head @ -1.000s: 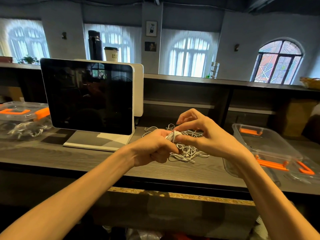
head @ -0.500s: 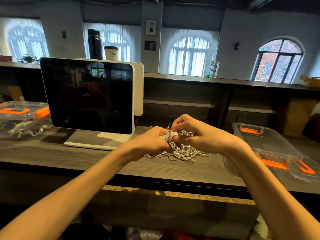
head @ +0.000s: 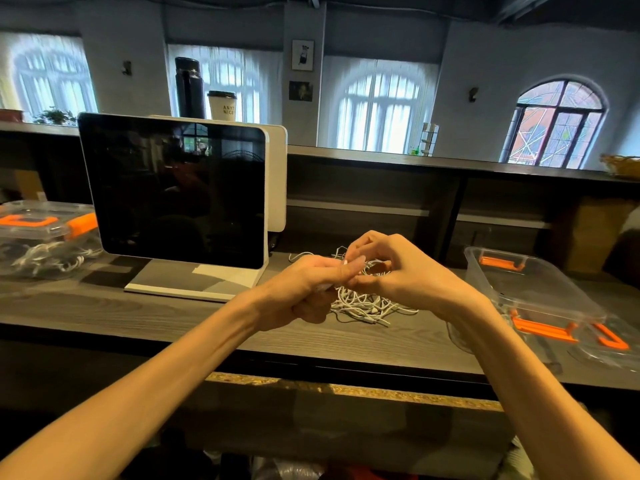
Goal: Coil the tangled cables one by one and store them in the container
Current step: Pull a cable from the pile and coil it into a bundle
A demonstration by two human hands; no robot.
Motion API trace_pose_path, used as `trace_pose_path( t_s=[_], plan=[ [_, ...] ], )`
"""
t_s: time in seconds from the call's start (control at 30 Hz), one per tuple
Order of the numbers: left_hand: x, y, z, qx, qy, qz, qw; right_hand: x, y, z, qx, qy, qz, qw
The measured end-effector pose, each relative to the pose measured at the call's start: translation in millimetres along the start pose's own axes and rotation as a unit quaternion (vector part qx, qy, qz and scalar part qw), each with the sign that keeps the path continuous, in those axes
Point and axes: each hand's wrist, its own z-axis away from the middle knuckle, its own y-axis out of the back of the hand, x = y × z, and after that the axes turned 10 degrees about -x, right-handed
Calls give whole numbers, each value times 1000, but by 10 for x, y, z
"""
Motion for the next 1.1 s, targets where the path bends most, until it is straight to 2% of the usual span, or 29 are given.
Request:
trace_pose_path(
  t_s=[0.17,0.27,0.4,0.5,0.7,0.77,0.9,1.1],
  plan=[
    [7,-12,-29,32,-7,110,993,-45,-37,-17,41,-8,-93,995],
    [10,-28,-49,15,-17,169,985,-66,-78,7,61,-4,-181,982],
    [-14,-41,-57,-13,-25,252,967,-82,-96,37,58,-11,-197,979],
    [-42,-32,-77,-33,-33,318,947,-52,-130,27,73,-8,-159,985],
    [-70,21,-75,-39,4,383,923,46,-198,30,94,20,33,995],
    [-58,25,-77,-52,8,393,918,48,-186,24,85,27,40,995],
    [-35,34,-68,-75,3,393,916,52,-58,39,34,32,-21,999],
    [-8,46,-53,-66,1,398,915,20,-40,62,70,117,78,988]
  ],
)
